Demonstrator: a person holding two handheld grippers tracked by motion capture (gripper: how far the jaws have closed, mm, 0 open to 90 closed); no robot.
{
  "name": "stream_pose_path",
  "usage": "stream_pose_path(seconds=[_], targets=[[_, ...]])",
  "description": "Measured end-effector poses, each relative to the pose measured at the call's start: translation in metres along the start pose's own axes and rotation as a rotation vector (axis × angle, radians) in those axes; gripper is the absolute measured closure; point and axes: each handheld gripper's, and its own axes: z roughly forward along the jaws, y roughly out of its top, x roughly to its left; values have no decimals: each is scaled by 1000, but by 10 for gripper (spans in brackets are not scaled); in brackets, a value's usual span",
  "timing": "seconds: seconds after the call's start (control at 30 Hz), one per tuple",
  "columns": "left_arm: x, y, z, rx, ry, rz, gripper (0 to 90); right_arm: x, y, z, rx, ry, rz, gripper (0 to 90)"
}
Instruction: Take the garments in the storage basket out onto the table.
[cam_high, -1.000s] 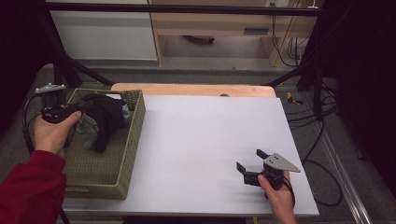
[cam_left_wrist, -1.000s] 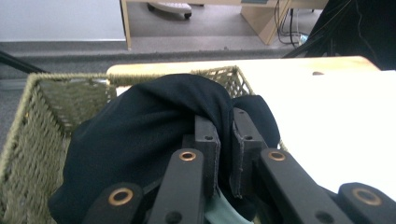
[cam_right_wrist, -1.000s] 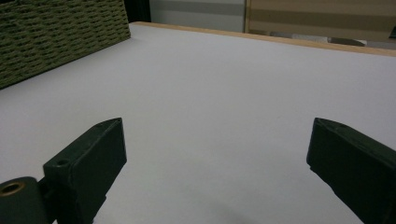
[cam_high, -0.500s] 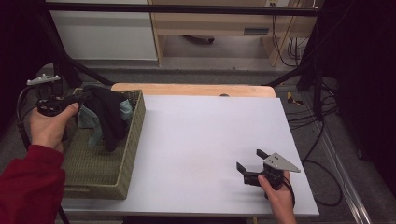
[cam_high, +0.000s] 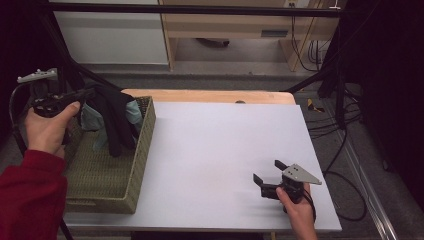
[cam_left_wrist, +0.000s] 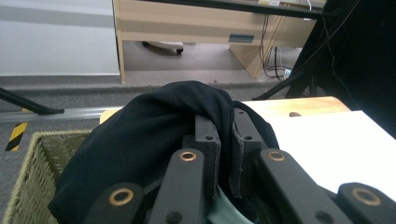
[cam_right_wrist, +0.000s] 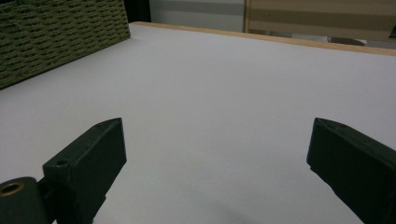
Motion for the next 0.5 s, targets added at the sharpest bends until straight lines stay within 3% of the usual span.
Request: stream_pose_path(seconds=[0.5], targets=[[-16,23,-15,-82,-31,2,836,0,0,0,-2,-1,4,47]])
